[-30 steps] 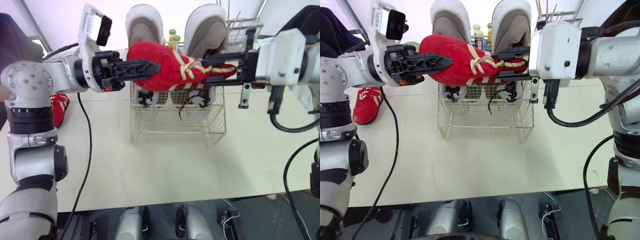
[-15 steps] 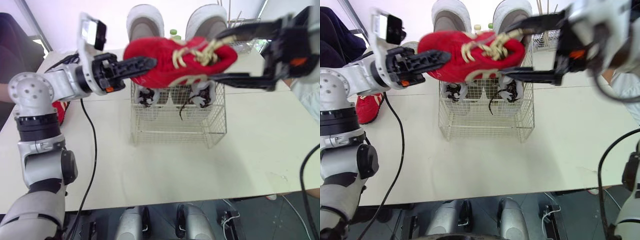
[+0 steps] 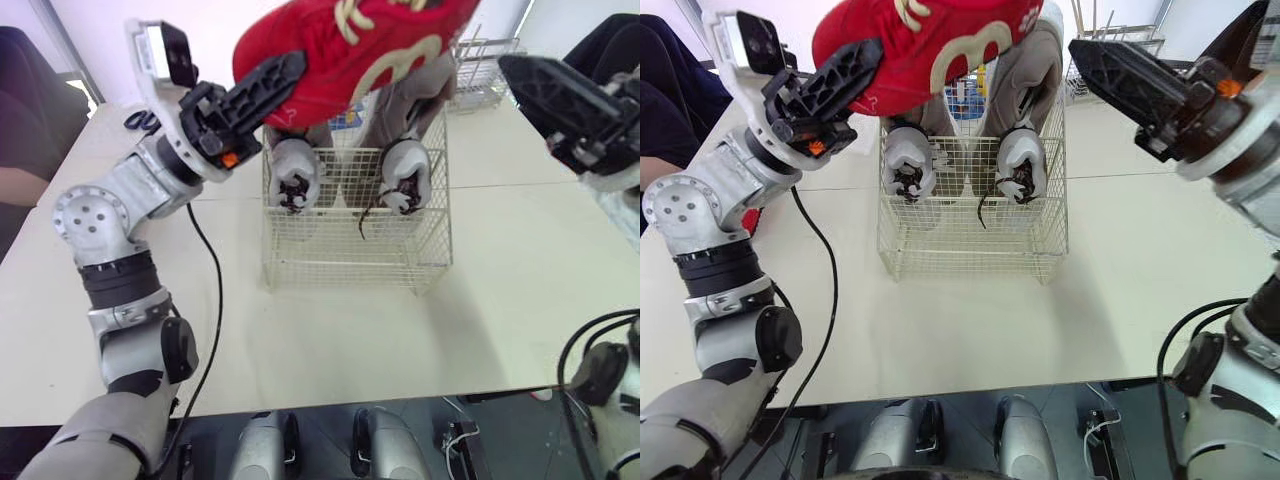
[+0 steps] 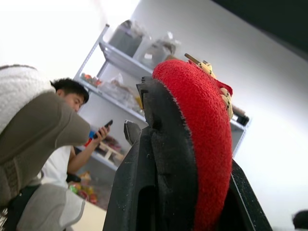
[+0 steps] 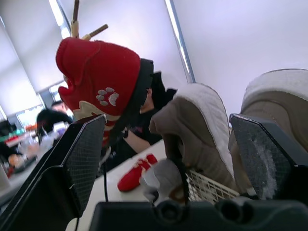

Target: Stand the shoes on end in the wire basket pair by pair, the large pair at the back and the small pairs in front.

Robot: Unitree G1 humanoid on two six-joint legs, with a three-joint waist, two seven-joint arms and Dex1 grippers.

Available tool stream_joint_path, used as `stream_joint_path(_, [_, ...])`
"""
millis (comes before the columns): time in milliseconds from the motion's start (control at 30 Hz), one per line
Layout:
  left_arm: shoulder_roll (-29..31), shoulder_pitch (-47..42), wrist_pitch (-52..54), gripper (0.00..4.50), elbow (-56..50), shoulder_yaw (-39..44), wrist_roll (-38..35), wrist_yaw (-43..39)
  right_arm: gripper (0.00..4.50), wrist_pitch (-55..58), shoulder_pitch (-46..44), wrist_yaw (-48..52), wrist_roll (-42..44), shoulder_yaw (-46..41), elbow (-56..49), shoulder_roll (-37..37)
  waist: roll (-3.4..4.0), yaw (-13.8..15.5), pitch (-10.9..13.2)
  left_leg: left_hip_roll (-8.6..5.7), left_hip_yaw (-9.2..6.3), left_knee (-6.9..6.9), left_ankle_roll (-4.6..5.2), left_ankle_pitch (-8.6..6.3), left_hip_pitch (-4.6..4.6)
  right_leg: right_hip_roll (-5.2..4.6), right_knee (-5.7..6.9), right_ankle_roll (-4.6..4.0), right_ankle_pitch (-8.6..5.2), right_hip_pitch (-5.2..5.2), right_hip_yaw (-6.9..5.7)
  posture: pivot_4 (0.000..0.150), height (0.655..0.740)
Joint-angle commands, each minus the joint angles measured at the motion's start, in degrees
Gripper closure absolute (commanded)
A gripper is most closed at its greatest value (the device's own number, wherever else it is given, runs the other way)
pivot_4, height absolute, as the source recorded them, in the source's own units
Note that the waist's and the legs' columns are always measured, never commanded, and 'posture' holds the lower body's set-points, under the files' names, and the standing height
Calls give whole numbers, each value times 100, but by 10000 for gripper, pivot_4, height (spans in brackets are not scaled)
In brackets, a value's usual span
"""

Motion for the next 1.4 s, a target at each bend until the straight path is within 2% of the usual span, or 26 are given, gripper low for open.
stream_joint_path(33, [-106,-158,-258,42076,-180,-81,-216,69,784,-662,-86,-579,522,417,-403,423,1,-6,0,0,1,1,0,0,0,0,1,0,0,0,1,1500,7400])
stream_joint_path(267, [-237,-73,-443,42076,-223,-316,-170,112,784,-1335,-446,-752,484,1184,-449,986,1,-3,1,-1,1,9,9,-5,-5,1,0,1,0,0,1,1500,7400])
stream_joint_path(567, [-302,79,-589,42076,-375,-523,-88,178,784,-1731,-641,-656,303,1633,-332,1214,1,-8,1,-1,1,11,13,-7,-7,1,-1,1,0,0,1,1500,7400])
stream_joint_path(667, [-277,136,-645,42076,-430,-593,-46,174,8826,-1791,-667,-614,225,1680,-312,1206,1,-12,1,-1,1,11,13,-8,-7,1,-2,1,0,0,1,1500,7400])
stream_joint_path(800, [-245,251,-703,42076,-590,-730,109,161,27604,-1862,-731,-587,241,1687,-293,1205,2,-12,1,0,1,11,14,-8,-7,1,-2,1,0,0,0,1500,7400])
stream_joint_path(867, [-223,285,-726,42076,-622,-768,159,150,35628,-1869,-750,-574,233,1693,-299,1172,2,-10,1,0,1,11,15,-9,-7,1,-2,1,0,0,1,1500,7400])
stream_joint_path(900, [-208,294,-736,42076,-630,-789,175,156,37814,-1867,-766,-576,228,1699,-303,1143,2,-9,1,0,1,11,15,-9,-7,1,-3,1,0,0,0,1500,7400])
stream_joint_path(967, [-168,300,-724,42076,-618,-818,175,215,38241,-1828,-804,-588,181,1714,-305,1051,2,-9,1,0,1,11,16,-9,-7,1,-3,1,0,0,0,1500,7400])
stream_joint_path(1200, [512,458,-291,8772,-717,-734,-156,79,38241,-1373,-1103,-180,61,1641,-11,176,5,-31,3,1,1,10,20,-12,-8,1,-5,1,0,-2,1,1500,7400])
stream_joint_path(1233, [658,505,-208,2480,-747,-707,-199,42,38241,-1261,-1141,-40,60,1626,74,-5,5,-31,3,1,1,10,20,-12,-8,1,-6,1,0,-2,0,1500,7400])
stream_joint_path(1267, [808,556,-131,167,-781,-685,-238,-14,38241,-1155,-1178,100,55,1612,163,-178,5,-35,4,1,2,10,21,-13,-9,0,-8,1,0,-2,1,1500,7400])
stream_joint_path(1400, [1563,820,133,167,-881,-538,-301,-313,38241,-552,-1341,1340,-501,1632,661,-1293,7,-23,7,0,3,10,27,-17,-12,-1,-14,1,0,-3,1,1500,7400])
